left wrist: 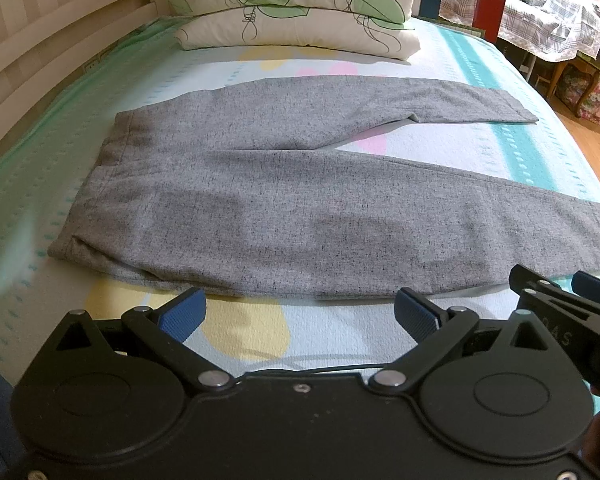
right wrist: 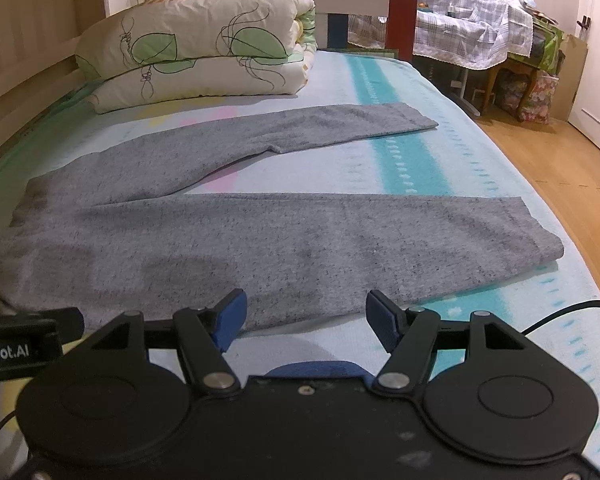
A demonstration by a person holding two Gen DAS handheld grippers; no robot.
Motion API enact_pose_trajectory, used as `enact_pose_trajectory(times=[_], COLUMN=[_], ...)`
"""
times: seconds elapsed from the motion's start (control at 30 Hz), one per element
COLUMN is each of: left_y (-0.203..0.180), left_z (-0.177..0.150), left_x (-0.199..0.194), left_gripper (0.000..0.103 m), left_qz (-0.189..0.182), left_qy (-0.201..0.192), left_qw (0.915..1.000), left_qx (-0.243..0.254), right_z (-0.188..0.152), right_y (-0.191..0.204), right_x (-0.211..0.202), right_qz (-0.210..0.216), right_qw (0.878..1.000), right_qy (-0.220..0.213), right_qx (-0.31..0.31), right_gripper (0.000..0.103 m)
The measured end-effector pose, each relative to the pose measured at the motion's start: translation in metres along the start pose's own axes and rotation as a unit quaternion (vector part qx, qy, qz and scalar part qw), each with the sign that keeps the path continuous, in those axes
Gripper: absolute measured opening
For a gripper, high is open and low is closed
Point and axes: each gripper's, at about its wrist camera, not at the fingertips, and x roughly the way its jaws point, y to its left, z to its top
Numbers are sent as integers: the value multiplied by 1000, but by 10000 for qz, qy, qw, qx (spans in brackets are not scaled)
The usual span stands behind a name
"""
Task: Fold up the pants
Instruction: 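Move the right gripper to the cuff of the upper pant leg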
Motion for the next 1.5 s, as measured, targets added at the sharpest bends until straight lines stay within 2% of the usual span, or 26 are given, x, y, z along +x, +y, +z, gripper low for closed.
enact_pose_trajectory(times=[0.23,0.4,0.57,0.77,0.83,1.03,1.1,1.2,1.37,1.5], left_y=[0,-5,-3,8,15,31,34,38,43,37], left_z=[1,3,10,31,42,76,86,101,127,144], left_x=[2,1,6,19,26,46,54,68,100,127], left_gripper=[99,99,99,99,99,99,100,99,94,94], left_qz=[-16,87,-93,-63,-44,90,81,171,151,135], left_qy=[-24,-227,-82,79,179,57,-17,-97,-69,-101], left_qw=[10000,9992,9995,9997,9997,9999,9998,9997,9997,9993], left_qx=[23,330,281,203,135,118,164,164,186,345], right_z=[0,1,5,19,29,61,74,92,124,155], right_y=[1,4,5,-7,-15,-39,-42,-41,-42,-63], right_x=[2,6,12,27,36,56,68,89,134,177], right_qz=[61,114,164,235,402,817,769,817,531,377], right_qw=[9999,9996,9984,9965,9942,9910,9901,9886,9913,9924], right_qy=[69,221,432,767,981,1043,1136,1260,1175,1156], right_qx=[-59,-166,-337,-253,-183,216,309,64,-262,174], right_gripper=[70,70,70,70,70,70,70,69,65,64])
